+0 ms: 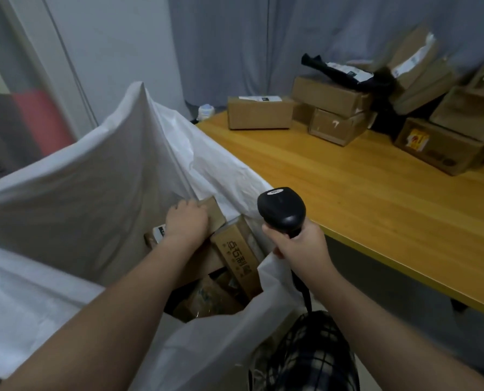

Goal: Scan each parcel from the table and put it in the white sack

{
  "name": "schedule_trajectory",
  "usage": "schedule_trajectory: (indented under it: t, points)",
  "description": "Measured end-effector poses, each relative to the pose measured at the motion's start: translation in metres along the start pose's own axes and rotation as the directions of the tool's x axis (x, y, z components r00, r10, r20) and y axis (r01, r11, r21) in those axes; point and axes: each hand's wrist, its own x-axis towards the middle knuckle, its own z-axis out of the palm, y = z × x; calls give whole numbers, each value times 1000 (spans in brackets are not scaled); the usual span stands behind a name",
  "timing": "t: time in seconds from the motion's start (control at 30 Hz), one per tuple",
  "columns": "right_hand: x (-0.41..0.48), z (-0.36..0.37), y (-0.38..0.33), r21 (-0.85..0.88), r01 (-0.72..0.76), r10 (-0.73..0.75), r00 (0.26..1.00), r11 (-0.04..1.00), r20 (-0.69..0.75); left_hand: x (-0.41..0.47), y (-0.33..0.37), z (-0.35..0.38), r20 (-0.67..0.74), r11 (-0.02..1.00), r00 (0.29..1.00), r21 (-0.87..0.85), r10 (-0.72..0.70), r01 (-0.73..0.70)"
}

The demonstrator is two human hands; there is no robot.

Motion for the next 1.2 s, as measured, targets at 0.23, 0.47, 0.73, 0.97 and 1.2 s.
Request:
schedule_trajectory:
  t: [0.23,0.47,0.73,0.97,1.2]
  points:
    - [12,-71,-7,22,28,-25,992,999,-127,-7,74,-80,-424,950,866,-37,265,-309]
    - [4,-192,-15,96,32,5,931,995,-365,-6,203,-143,-530,836,702,25,476,-548]
    - [13,-320,-19,363,76,144,827,929,-543,13,364,-183,-543,688,549,77,636,-721]
    - [99,-394,-25,248,119,43,827,961,-561,118,452,-273,-623,752,689,-234,371,-616]
    - [160,-429,5,220,67,66,834,973,-548,187,511,-304,-541,720,792,-426,282,-548]
